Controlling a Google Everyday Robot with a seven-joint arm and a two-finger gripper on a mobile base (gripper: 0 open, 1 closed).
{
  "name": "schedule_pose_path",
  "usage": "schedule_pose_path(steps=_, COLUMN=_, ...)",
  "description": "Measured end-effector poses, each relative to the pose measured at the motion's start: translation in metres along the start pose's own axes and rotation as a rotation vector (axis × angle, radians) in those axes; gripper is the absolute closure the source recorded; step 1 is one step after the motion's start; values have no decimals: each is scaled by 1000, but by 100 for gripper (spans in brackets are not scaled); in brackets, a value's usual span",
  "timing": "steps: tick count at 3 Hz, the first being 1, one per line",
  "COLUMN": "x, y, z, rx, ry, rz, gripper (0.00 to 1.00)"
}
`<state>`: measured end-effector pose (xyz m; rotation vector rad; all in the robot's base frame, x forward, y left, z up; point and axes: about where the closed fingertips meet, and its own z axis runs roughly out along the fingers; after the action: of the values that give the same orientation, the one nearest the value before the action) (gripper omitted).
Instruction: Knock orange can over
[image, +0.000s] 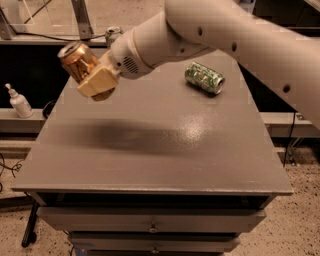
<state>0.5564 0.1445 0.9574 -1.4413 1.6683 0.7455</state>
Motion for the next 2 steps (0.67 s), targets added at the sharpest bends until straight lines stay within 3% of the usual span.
schedule_pose_path(steps=1, x=18, y=-16, z=-7, rx=9, ry=223, rz=-58, gripper=100)
schedule_pose_path(steps=2, x=59, y=-25, z=-11, rx=-7, ry=486, rz=-118, gripper=100)
